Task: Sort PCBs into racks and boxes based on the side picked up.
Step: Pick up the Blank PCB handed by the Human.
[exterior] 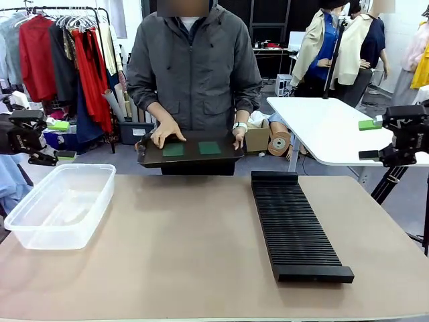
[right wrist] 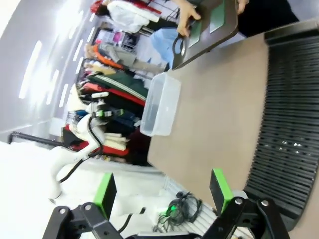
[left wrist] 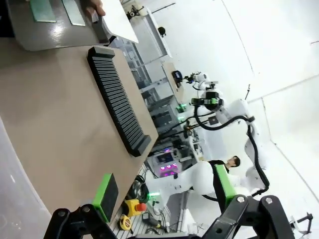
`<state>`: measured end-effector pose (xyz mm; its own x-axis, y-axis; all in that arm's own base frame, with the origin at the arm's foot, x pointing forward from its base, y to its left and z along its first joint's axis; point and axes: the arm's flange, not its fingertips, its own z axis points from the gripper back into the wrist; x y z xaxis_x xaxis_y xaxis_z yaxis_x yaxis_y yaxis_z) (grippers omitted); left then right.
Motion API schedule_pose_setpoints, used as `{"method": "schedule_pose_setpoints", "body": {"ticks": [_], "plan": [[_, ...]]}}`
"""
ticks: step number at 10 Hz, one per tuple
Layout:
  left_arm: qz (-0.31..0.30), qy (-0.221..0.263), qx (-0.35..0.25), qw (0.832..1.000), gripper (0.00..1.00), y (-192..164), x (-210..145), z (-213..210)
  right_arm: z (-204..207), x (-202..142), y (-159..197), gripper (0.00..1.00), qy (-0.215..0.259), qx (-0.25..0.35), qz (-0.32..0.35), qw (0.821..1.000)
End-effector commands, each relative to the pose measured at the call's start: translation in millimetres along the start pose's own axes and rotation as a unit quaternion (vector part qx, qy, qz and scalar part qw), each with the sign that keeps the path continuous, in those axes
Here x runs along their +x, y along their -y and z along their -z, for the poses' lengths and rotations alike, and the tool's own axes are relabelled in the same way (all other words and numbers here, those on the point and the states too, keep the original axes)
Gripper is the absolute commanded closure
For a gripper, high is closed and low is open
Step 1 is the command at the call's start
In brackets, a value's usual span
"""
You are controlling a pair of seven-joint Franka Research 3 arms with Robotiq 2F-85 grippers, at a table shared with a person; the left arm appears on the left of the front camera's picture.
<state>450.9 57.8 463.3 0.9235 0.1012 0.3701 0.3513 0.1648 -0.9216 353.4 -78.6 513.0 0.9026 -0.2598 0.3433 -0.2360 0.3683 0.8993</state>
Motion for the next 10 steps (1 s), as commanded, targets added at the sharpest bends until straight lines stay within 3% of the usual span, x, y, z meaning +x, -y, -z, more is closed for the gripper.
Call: {"method": "schedule_pose_setpoints", "body": {"ticks": [1,4,5,10], "plan": [[-0.012,-0.02,-0.014,1.0,0.0,-10.8,20.0,-4.9,-2.2,19.4,21.3,0.0,-0.018,0.043,0.011,0.999],[-0.001,-0.041,-0.023,0.999,0.0,-13.0,26.1,-2.5,-3.6,27.5,42.2,0.0,-0.051,0.064,0.033,0.996],[-0.011,-0.018,-0.012,1.0,0.0,-20.3,20.3,-0.9,0.5,14.3,34.8,0.0,-0.035,0.038,0.038,0.998],[-0.011,-0.018,-0.012,1.0,0.0,-20.3,20.3,-0.9,0.5,14.3,34.8,0.0,-0.035,0.038,0.038,0.998]]}}
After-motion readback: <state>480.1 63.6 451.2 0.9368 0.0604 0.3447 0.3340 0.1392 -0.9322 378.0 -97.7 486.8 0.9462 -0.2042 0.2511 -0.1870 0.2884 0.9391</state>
